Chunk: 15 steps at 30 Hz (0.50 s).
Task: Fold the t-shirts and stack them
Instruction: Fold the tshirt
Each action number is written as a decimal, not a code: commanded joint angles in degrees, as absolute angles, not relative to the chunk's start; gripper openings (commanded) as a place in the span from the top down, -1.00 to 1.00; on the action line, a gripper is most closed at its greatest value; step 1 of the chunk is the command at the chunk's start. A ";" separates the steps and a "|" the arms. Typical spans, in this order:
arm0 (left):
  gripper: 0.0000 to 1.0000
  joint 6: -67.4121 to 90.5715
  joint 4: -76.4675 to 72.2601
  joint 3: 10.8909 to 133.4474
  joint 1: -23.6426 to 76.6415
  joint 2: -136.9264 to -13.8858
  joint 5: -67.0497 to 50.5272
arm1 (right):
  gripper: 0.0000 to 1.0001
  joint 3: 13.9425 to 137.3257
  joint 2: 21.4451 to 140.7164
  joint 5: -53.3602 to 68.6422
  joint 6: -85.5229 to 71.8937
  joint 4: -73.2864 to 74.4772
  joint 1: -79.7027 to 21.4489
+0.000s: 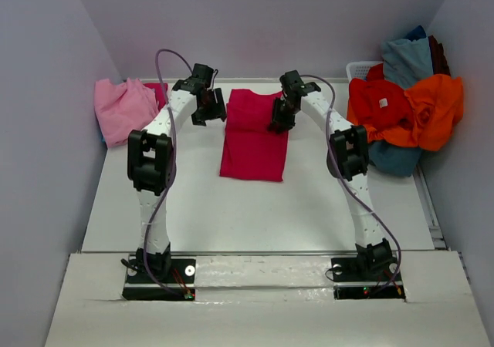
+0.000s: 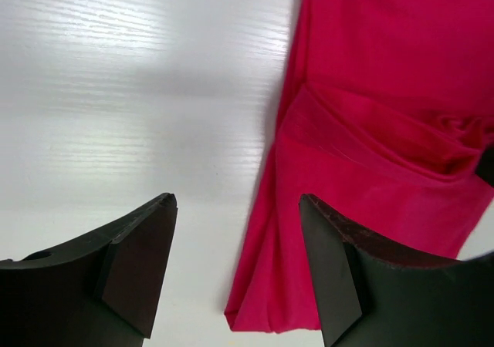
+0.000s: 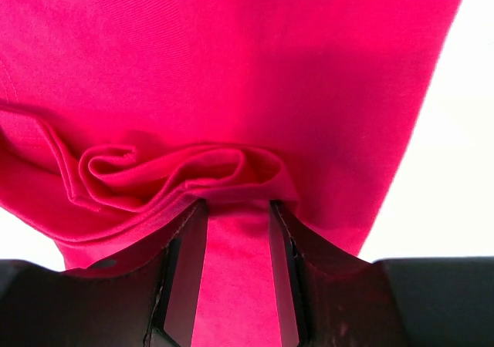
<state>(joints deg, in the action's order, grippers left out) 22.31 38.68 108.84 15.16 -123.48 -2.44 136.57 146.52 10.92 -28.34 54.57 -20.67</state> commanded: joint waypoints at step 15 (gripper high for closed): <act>-0.53 19.34 39.55 110.92 23.91 -122.34 -6.15 | 0.12 123.85 132.90 13.36 -29.79 51.42 -18.98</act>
<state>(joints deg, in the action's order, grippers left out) 20.16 39.00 108.88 22.65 -120.66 -4.25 127.94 140.68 11.79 -29.39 53.71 -19.40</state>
